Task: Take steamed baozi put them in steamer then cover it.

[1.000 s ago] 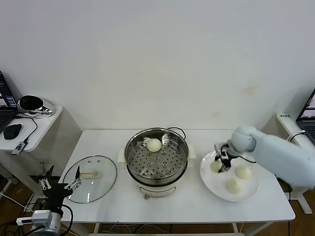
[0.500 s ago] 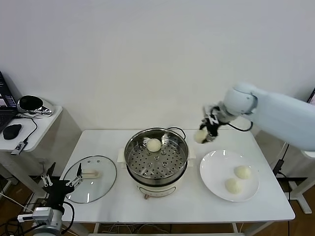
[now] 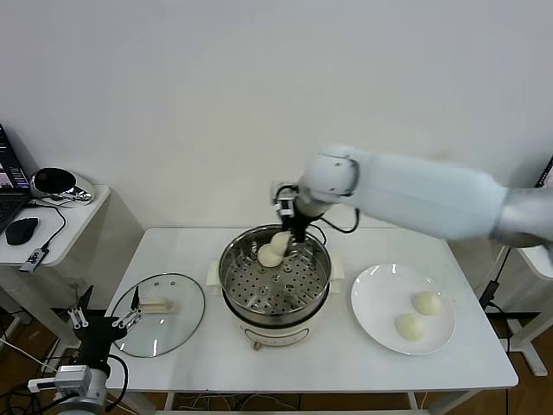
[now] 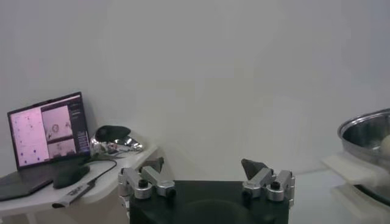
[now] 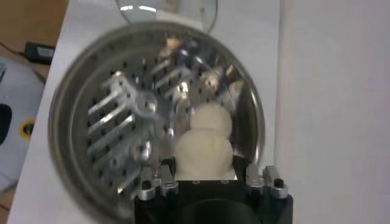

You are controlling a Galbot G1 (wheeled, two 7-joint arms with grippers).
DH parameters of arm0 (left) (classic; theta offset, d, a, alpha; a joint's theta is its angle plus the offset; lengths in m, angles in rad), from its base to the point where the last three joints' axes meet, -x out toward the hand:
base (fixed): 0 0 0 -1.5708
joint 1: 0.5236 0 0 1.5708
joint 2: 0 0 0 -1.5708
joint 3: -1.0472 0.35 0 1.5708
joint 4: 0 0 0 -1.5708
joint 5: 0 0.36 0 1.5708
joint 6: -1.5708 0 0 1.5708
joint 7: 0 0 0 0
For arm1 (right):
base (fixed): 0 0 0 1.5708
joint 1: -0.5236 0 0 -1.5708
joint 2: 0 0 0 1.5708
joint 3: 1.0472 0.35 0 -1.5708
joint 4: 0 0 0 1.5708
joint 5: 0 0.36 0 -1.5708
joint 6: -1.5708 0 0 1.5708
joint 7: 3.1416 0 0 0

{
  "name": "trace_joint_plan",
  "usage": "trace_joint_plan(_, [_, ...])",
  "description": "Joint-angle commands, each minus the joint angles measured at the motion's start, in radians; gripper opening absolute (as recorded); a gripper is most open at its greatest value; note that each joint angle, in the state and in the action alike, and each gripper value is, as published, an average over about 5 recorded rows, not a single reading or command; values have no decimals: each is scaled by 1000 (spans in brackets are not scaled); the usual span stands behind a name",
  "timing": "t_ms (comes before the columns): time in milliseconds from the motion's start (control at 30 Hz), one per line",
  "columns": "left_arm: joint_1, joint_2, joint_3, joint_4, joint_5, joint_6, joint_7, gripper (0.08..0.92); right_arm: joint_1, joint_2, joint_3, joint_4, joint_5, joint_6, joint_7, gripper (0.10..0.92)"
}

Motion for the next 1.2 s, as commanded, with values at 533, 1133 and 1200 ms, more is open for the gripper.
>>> trace_joint_plan(533, [2, -7, 4, 0, 4, -6, 0, 823, -144, 252, -22, -191, 28, -48, 81, 593])
trace_joint_plan(1133, [-2, -6, 3, -11, 1, -3, 0, 823, 112, -60, -29, 54, -63, -3, -187, 822])
trace_joint_plan(1200, [-2, -5, 4, -13, 1, -3, 0, 823, 148, -160, -41, 109, -116, 30, -236, 823])
